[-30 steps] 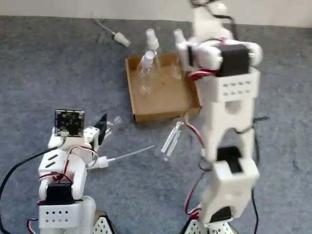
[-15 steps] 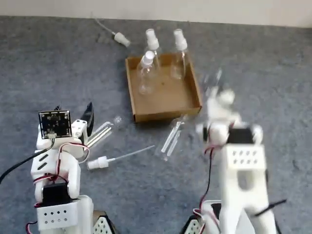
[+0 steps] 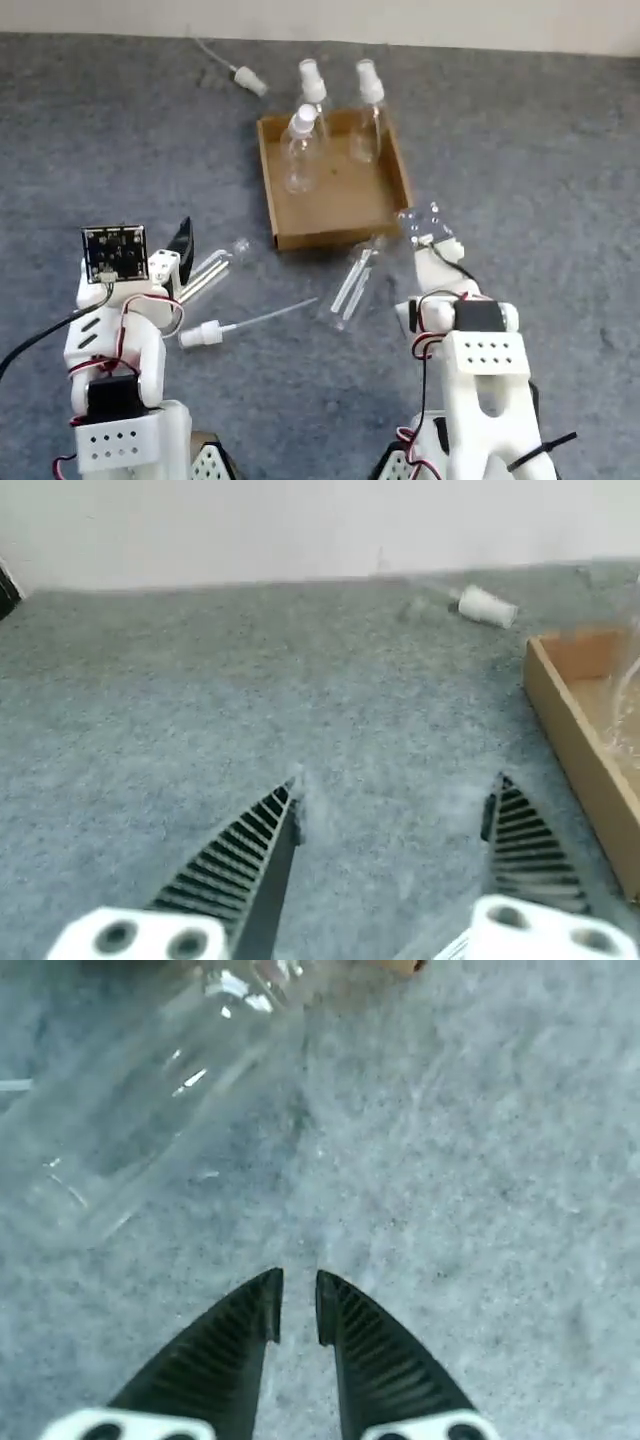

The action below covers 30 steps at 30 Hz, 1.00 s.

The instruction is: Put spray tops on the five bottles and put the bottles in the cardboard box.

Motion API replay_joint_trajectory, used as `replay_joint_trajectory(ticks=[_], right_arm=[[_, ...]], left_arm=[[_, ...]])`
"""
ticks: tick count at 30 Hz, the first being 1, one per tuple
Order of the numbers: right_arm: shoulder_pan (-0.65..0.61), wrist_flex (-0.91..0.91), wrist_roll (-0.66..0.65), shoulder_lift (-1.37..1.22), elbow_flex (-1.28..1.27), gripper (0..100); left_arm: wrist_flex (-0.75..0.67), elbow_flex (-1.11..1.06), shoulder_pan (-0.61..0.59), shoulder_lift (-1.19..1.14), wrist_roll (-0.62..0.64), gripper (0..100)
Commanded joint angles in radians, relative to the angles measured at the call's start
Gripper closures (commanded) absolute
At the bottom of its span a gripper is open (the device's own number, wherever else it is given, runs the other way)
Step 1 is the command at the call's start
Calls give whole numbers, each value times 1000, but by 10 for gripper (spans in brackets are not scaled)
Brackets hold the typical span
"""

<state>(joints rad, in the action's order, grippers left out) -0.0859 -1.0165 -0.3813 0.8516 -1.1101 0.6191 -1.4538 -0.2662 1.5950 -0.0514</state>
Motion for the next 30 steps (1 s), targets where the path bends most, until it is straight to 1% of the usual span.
replay_joint_trajectory(ticks=[1, 3, 6, 11, 15, 18, 21, 22, 24, 25, 27, 30], right_arm=[[8, 18, -6, 27, 7, 995], [8, 16, -6, 27, 5, 995], [8, 18, -6, 27, 5, 995], [8, 18, -6, 28, 4, 995], [5, 22, -6, 38, 4, 992], [-22, 16, -6, 38, 8, 992], [-25, 45, 5, 36, 42, 992], [-25, 47, 51, 27, 70, 992], [-25, 42, 201, 18, 151, 992], [-31, 30, 259, 2, 194, 992], [-91, -28, 304, -73, 317, 991], [-191, -133, 374, -271, 503, 991]], left_arm=[[8, 22, -39, 10, -5, 773], [8, 19, -76, 10, -5, 800], [3, 21, -96, 10, -15, 873], [6, 16, -93, 10, -123, 877], [-2, -15, -91, 10, -247, 877], [-40, -24, -74, 10, -344, 880], [-40, -21, -71, 10, -391, 881], [-40, -16, -73, 10, -391, 880], [-32, 5, -77, -1, -390, 877], [-2, 27, -79, -4, -390, 877], [110, 96, -84, -30, -385, 877], [249, 262, -114, -139, -347, 877]])
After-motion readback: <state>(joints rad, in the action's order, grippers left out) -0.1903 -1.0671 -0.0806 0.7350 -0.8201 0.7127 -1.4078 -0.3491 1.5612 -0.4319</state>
